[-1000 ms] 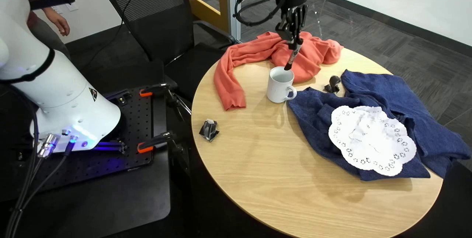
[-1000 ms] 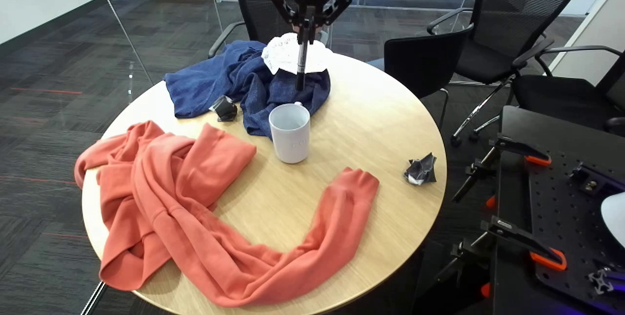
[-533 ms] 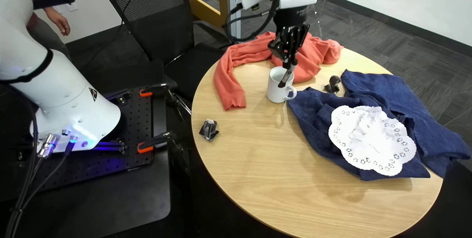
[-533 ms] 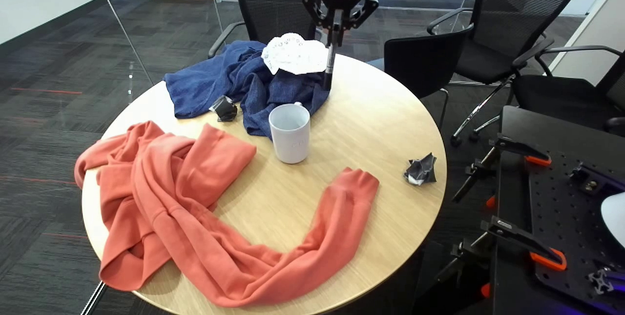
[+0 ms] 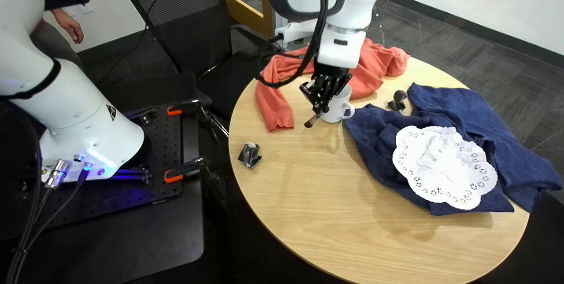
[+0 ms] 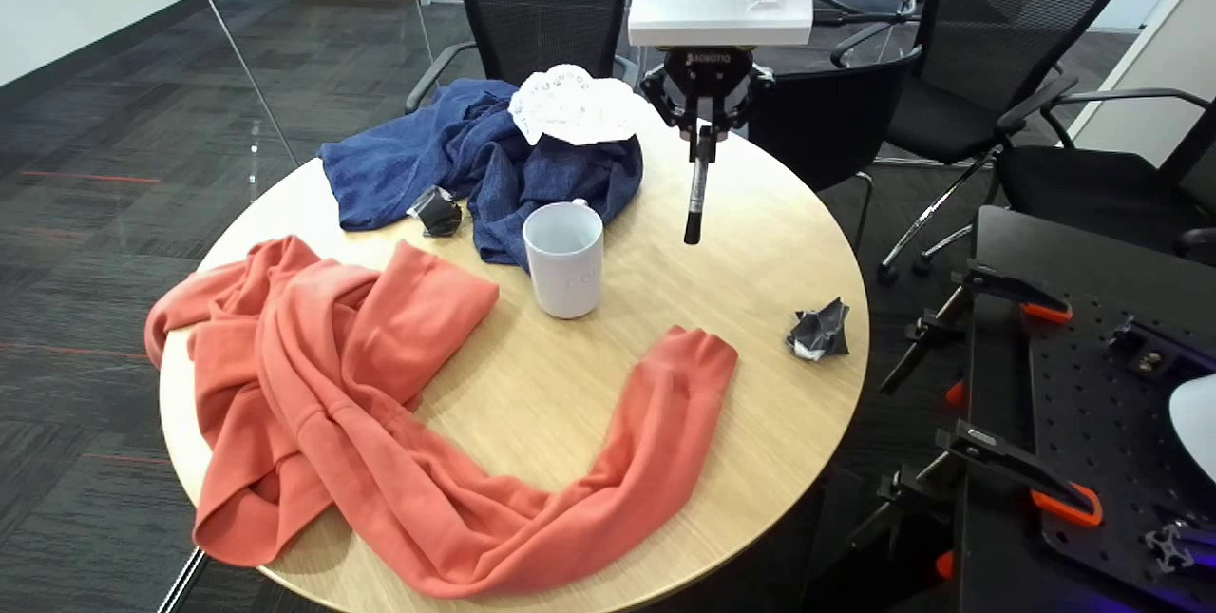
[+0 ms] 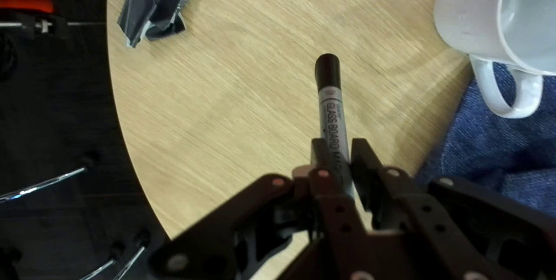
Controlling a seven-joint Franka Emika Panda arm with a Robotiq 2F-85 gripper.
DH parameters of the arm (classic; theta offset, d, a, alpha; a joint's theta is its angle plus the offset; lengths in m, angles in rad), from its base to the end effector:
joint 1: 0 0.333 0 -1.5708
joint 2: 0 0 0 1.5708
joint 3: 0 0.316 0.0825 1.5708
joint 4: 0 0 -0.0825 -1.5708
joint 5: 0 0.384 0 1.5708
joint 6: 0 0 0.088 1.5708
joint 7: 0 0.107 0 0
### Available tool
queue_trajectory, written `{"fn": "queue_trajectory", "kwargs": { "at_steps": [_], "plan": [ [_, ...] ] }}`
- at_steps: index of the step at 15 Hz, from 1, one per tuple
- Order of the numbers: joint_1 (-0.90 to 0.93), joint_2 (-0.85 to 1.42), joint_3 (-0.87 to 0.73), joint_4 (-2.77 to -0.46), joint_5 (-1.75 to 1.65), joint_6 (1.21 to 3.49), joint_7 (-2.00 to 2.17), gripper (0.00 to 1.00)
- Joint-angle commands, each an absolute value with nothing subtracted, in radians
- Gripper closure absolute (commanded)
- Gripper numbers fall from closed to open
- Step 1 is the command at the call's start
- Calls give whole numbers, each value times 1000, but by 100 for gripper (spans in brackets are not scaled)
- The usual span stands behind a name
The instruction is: Remove the marker from the mug.
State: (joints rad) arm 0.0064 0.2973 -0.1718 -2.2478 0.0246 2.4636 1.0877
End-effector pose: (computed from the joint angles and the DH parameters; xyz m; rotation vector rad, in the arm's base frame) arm 0.5274 -0.0894 0.2282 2.4775 -1.8205 -0.0813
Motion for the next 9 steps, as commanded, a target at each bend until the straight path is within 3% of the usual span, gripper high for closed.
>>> {"fn": "queue_trajectory", "kwargs": {
  "at_steps": [1,9],
  "plan": [
    [-54,375,-138,-2225,149,2459,999,96],
    [-117,514,-116,-2177,359,2455,835,96]
  ]
}}
